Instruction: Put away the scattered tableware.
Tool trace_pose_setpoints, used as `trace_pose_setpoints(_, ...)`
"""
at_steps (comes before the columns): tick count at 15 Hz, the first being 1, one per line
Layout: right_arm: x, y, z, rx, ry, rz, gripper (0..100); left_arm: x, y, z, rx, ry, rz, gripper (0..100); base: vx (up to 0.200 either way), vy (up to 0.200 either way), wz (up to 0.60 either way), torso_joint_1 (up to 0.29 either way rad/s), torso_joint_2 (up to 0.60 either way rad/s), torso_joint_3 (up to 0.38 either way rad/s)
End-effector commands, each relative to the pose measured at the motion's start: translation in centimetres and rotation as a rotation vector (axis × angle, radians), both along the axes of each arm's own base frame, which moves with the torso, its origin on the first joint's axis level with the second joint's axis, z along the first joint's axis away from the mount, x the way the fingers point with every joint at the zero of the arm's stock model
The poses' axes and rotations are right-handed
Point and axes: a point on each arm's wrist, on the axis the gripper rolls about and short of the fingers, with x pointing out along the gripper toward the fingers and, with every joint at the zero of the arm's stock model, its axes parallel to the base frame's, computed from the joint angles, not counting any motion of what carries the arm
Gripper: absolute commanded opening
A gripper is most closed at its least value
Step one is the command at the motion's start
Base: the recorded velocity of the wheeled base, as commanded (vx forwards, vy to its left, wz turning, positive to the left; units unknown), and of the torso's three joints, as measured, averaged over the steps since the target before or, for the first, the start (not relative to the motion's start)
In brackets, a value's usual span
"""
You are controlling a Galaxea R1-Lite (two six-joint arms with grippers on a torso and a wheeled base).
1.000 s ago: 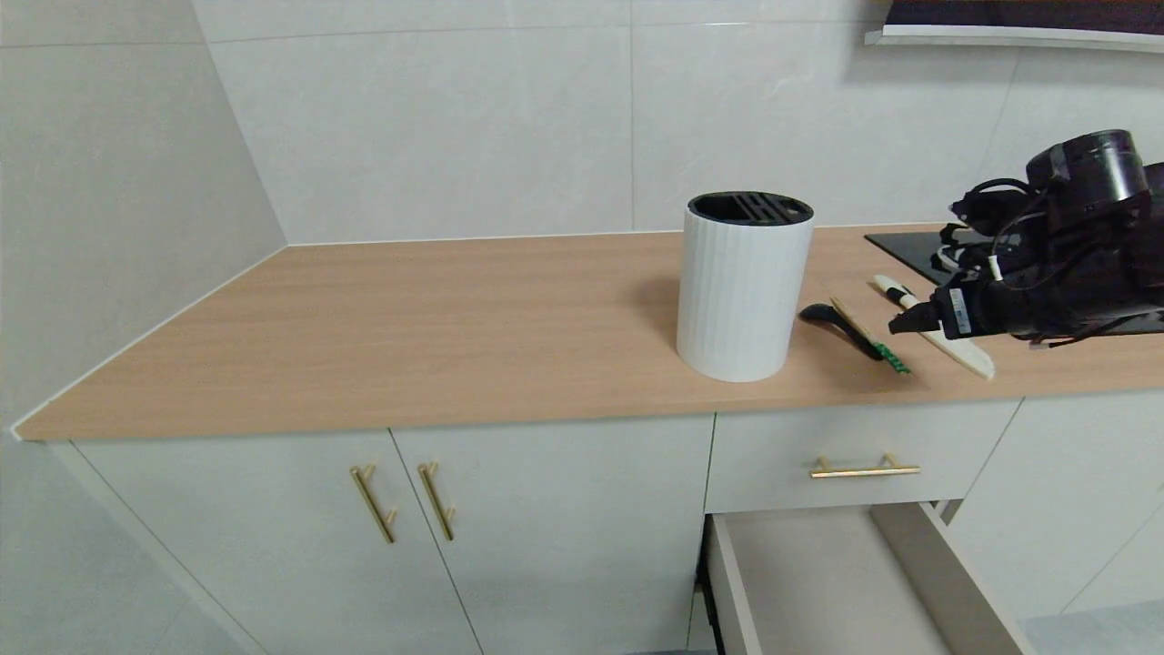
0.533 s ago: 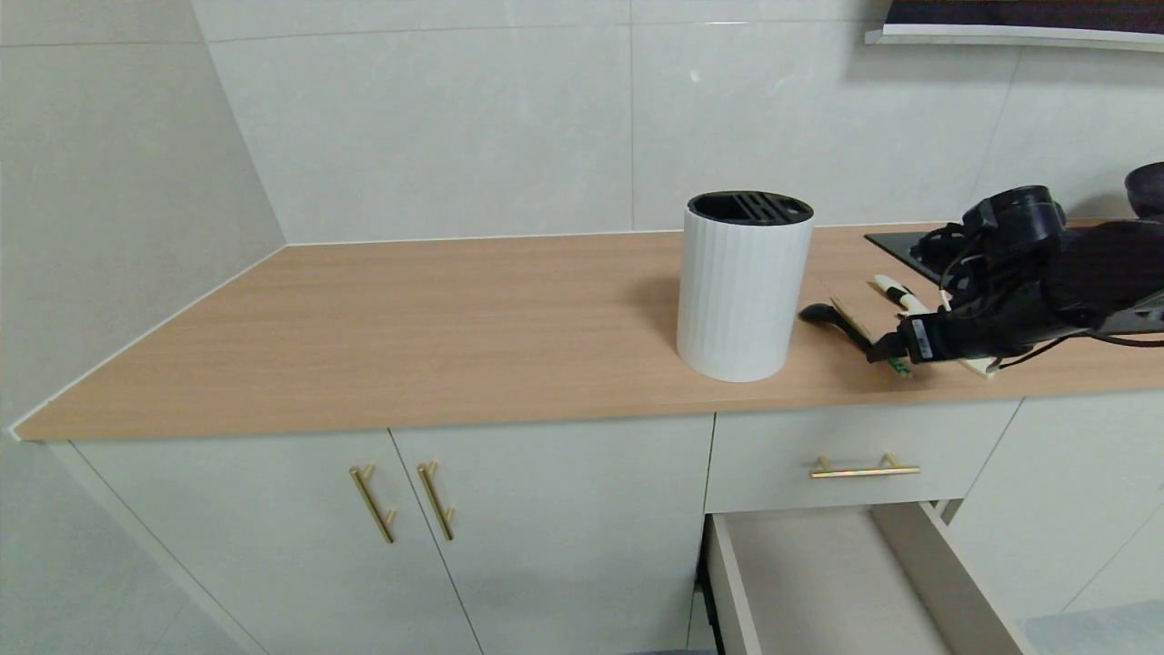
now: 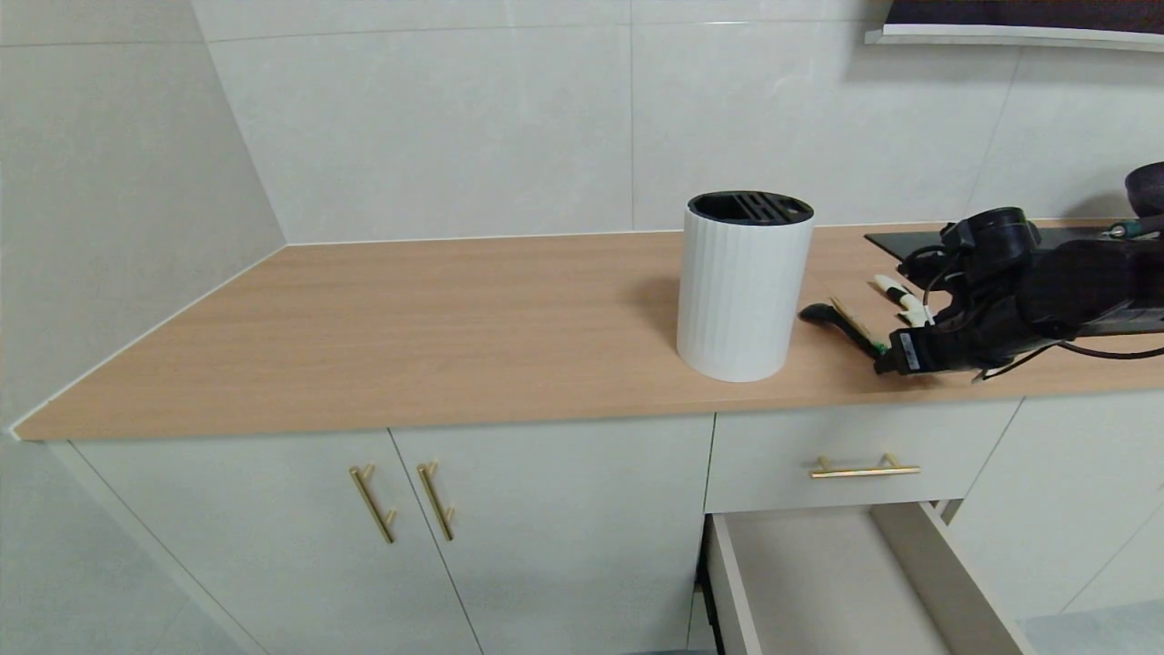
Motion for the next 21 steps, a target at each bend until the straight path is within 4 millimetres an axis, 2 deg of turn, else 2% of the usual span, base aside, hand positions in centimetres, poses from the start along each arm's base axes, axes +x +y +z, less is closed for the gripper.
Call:
trace_pose_setpoints(1, 0.0, 0.1, -0.1, 0.009, 0.002, 0.012, 0, 0.0, 0.0, 0.0, 0.000, 0.000, 0.000, 100, 0.000, 0.000, 0.00, 0.000, 0.00, 0.000)
trace_pose_setpoints(5, -0.2, 0.2, 0.4, 0.025, -0.009, 0.023, 0, 0.0, 0.0, 0.0, 0.000, 0.000, 0.000, 100, 0.000, 0.000, 0.00, 0.000, 0.00, 0.000)
trace_pose_setpoints(7, -1.6, 0.2, 2.6, 0.045, -0.058, 0.010, 0, 0.0, 0.0, 0.0, 0.000, 0.000, 0.000, 100, 0.000, 0.000, 0.00, 0.000, 0.00, 0.000)
trace_pose_setpoints(9, -3.7, 0.1, 4.9, 0.066, -0.109, -0.007, 0, 0.0, 0.0, 0.0, 0.000, 0.000, 0.000, 100, 0.000, 0.000, 0.00, 0.000, 0.00, 0.000)
trace_pose_setpoints(10, -6.2, -0.1, 6.5, 0.070, -0.142, -0.005, 0, 0.0, 0.0, 0.0, 0.000, 0.000, 0.000, 100, 0.000, 0.000, 0.00, 0.000, 0.00, 0.000)
trace_pose_setpoints(12, -9.8, 0.2, 7.6, 0.071, -0.160, 0.015, 0, 0.0, 0.0, 0.0, 0.000, 0.000, 0.002, 100, 0.000, 0.000, 0.00, 0.000, 0.00, 0.000)
trace_pose_setpoints(13, -13.5, 0.6, 8.4, 0.073, -0.176, 0.041, 0, 0.0, 0.0, 0.0, 0.000, 0.000, 0.000, 100, 0.000, 0.000, 0.00, 0.000, 0.00, 0.000)
trace_pose_setpoints(15, -18.1, 1.0, 8.6, 0.074, -0.144, 0.079, 0, 0.0, 0.0, 0.0, 0.000, 0.000, 0.000, 100, 0.000, 0.000, 0.00, 0.000, 0.00, 0.000)
trace_pose_setpoints(17, -22.3, 1.7, 8.2, 0.084, -0.073, 0.133, 0, 0.0, 0.0, 0.0, 0.000, 0.000, 0.000, 100, 0.000, 0.000, 0.00, 0.000, 0.00, 0.000)
trace_pose_setpoints(19, -25.0, 2.0, 6.5, 0.102, 0.022, 0.158, 0, 0.0, 0.0, 0.0, 0.000, 0.000, 0.000, 100, 0.000, 0.000, 0.00, 0.000, 0.00, 0.000)
trace_pose_setpoints(21, -26.6, 1.7, 4.2, 0.093, 0.112, 0.151, 0, 0.0, 0.0, 0.0, 0.000, 0.000, 0.000, 100, 0.000, 0.000, 0.00, 0.000, 0.00, 0.000)
